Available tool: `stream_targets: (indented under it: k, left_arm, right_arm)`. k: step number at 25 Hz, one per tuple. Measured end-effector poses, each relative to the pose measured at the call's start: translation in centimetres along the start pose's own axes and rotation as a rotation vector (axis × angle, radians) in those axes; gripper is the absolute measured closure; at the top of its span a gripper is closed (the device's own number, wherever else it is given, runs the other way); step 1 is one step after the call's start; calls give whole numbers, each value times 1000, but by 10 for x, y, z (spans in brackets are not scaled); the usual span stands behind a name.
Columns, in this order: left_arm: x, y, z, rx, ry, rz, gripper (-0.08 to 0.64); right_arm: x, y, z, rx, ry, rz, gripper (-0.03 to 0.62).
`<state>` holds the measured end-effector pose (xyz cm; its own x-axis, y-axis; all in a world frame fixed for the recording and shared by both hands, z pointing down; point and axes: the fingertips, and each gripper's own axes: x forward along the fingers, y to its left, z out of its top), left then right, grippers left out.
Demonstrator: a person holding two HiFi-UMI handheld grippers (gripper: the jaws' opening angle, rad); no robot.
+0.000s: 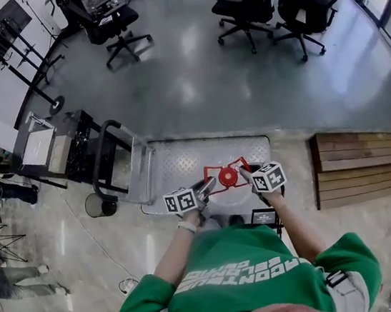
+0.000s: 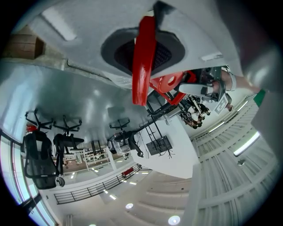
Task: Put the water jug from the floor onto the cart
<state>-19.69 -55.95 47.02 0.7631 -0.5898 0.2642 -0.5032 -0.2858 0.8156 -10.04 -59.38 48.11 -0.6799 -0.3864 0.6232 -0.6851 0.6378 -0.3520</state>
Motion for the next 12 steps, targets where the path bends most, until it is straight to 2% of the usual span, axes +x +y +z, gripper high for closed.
stream_targets:
  k: [6, 12]
  left_arm:
    - [2, 9, 1, -11, 23, -4, 480]
    - [0, 34, 11, 5, 28, 25, 480]
  right_arm:
    - [9, -3, -4, 21, 19, -12, 584]
    - [24, -3, -1, 35, 41, -21, 584]
